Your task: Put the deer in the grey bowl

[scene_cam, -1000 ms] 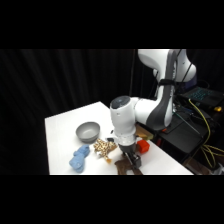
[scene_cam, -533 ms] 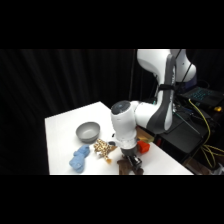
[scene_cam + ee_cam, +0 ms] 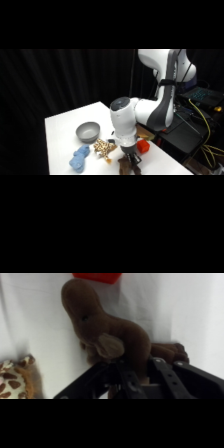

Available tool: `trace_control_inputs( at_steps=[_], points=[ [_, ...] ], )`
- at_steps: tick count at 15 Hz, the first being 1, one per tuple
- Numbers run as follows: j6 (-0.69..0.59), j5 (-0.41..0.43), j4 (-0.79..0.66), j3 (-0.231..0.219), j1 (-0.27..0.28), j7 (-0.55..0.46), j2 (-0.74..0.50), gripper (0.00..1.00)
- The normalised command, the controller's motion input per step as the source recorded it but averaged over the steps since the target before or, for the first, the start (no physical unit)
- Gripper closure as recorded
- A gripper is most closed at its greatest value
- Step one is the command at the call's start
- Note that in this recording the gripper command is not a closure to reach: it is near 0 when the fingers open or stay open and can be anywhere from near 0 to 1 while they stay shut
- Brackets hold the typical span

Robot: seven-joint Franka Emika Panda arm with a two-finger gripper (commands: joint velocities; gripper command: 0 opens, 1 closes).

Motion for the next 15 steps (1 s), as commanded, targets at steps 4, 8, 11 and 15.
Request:
trace_control_inputs(
  at_steps=[4,8,11,15],
  points=[
    [-0.59,0.086,-0.24,-0.048,-0.077,-0.15,-0.78,0.69],
    [-0.52,-0.065,-0.12,-0.143,-0.085,-0.18,-0.64,0.69],
    [-0.26,-0.168,0.02,-0.192,-0.158,-0.22,-0.32,0.68],
    [-0.12,-0.150,0.19,-0.193,-0.197,-0.21,-0.05,0.68]
  ],
)
